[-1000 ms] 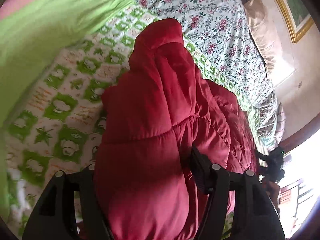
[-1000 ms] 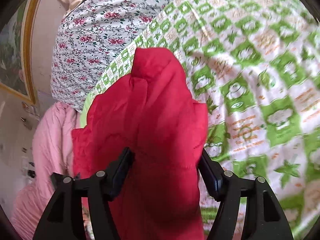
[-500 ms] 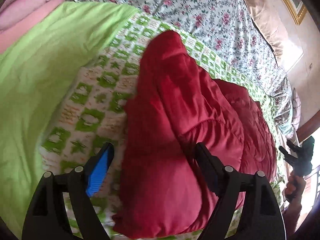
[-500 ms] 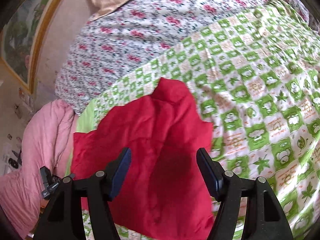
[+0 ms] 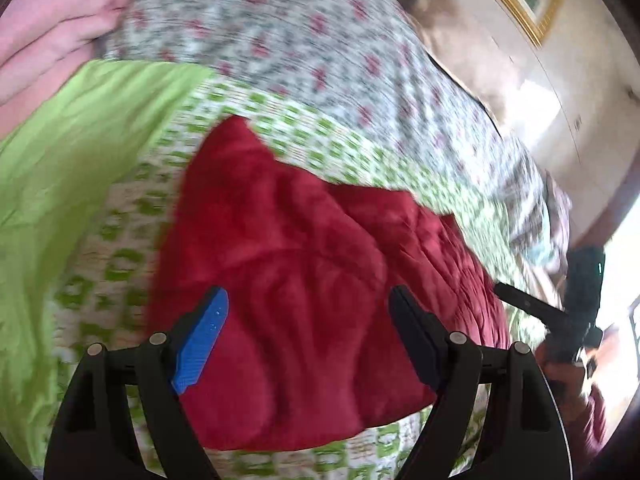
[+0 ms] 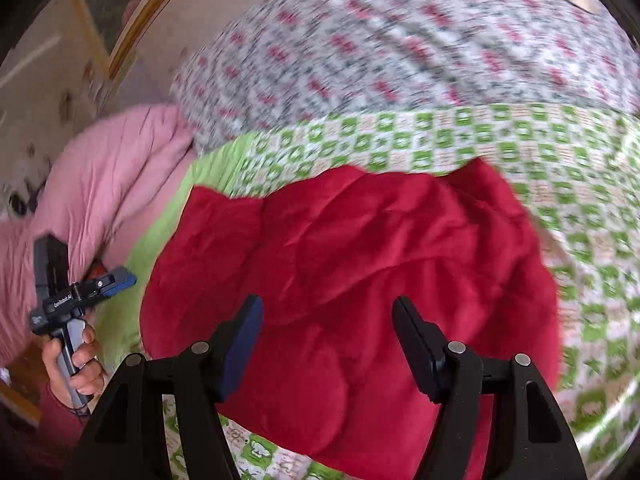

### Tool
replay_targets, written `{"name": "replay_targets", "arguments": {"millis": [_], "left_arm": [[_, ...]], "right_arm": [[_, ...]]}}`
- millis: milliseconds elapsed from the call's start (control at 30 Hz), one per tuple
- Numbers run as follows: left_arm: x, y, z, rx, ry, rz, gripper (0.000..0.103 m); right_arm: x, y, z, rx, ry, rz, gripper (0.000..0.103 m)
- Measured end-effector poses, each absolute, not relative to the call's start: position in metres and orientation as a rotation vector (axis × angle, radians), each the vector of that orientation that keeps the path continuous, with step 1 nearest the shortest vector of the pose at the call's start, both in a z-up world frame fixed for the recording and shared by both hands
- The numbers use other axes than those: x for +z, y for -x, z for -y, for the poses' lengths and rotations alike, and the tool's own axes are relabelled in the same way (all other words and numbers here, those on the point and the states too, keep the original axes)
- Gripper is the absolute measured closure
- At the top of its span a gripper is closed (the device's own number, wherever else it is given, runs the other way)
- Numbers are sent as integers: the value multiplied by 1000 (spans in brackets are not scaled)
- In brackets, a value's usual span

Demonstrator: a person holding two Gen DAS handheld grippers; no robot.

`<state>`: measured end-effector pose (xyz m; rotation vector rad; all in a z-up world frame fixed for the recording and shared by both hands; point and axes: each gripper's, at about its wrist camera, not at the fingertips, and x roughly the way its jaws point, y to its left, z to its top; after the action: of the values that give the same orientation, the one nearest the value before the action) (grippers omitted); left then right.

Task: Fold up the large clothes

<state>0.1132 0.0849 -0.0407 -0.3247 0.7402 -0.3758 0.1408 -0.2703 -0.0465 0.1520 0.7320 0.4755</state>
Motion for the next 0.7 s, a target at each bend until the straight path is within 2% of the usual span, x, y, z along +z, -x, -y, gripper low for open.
{"name": "replay_targets", "arguments": {"millis": [300, 700], "left_arm": [[-79, -175, -31, -326, 134, -828, 20], [-110, -277, -69, -133, 284, -923, 19]], "right_arm": [[-85, -198, 231, 434, -18, -815, 36], [-111, -291, 302, 168, -176, -852, 37]]}}
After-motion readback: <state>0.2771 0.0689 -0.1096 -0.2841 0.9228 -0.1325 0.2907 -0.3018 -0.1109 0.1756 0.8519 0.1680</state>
